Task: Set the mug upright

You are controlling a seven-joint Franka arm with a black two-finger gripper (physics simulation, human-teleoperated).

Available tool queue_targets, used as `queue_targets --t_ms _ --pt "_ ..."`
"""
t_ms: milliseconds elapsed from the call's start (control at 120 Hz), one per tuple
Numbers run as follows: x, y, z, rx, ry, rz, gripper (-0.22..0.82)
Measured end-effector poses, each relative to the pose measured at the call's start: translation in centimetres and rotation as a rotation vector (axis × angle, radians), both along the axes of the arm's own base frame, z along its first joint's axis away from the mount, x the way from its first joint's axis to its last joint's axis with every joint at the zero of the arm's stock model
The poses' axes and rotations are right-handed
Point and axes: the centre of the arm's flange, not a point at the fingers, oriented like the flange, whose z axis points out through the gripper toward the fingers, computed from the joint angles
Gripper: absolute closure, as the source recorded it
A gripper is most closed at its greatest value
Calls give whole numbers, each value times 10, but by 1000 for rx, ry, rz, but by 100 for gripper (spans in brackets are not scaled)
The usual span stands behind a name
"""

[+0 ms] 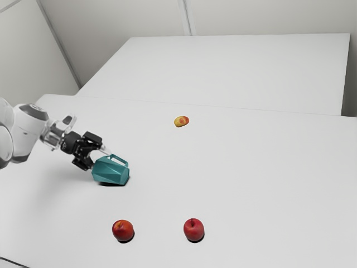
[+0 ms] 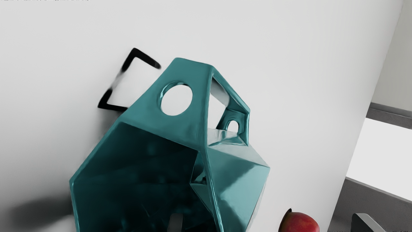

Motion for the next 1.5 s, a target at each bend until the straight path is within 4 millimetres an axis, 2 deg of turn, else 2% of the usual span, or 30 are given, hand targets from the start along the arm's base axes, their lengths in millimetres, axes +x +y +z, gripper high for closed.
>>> queue_targets --t_ms 100,167,250,358,508,600,750,875,942,1100,1242,1325,1500 --pt "1 -1 1 -6 -23 -6 35" --pt "2 -1 2 -9 -37 -10 49" --pt "2 -2 2 -11 -48 -17 61" --pt "3 -3 4 -11 -63 -27 69" --pt "4 -7 19 -13 -100 -45 74" --pt "6 -16 41 -16 -140 -73 76" --pt "22 -63 88 52 -179 -214 78" --pt "53 -110 139 258 -189 -416 78" --pt "62 -126 154 374 -173 -489 78" --pt "76 -162 160 574 -156 -573 79" --pt "88 -186 162 745 -182 -605 79" --pt "96 -191 158 837 -199 -602 79" --pt "109 -188 128 937 -206 -559 79"
